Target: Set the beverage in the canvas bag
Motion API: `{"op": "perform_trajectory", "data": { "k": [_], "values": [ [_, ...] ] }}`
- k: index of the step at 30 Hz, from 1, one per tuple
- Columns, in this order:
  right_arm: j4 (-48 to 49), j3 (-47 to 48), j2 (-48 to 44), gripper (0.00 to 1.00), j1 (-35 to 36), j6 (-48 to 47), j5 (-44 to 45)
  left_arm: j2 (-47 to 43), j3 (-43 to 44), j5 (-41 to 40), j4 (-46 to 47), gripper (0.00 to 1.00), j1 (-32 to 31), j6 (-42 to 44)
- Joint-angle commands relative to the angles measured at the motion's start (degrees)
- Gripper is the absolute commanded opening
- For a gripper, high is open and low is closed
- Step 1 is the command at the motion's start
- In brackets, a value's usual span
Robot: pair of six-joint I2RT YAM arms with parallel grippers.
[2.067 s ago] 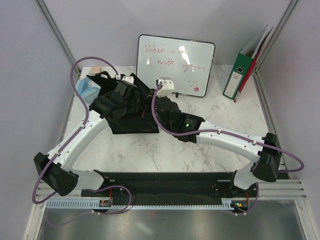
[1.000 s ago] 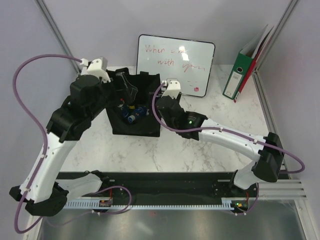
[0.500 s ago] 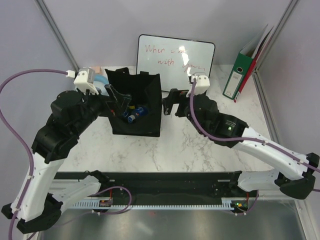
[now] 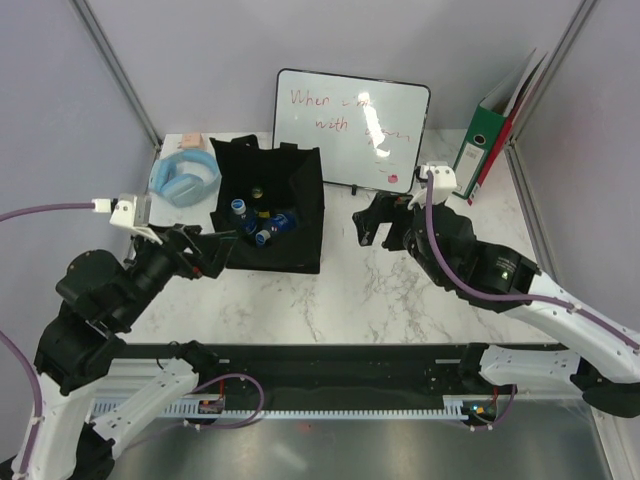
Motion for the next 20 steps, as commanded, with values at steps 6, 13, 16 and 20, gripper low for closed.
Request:
{"op": "perform_trajectory", "data": {
  "k": [6,13,16,20],
  "values": [
    [-0.63,-1.7,-1.85,0.98,-0.07,2.0,2.77,-4.49,-1.11,-3.65,2.08,0.99,0.08,3.55],
    [-0.19,-1.79,-2.11,0.98,0.02,2.17,2.59,-4.93,-1.55,-3.73,1.55,0.99,0.08,3.73],
    [0.16,-1.97,-2.73,0.98,0.02,2.35,2.94,-4.67,-1.73,-3.73,1.55,0.99,0.08,3.82],
    [0.34,-1.88,-3.43,0.98,0.02,2.26,3.56,-4.49,-1.2,-3.56,1.55,0.99,0.08,3.82]
  ]
}}
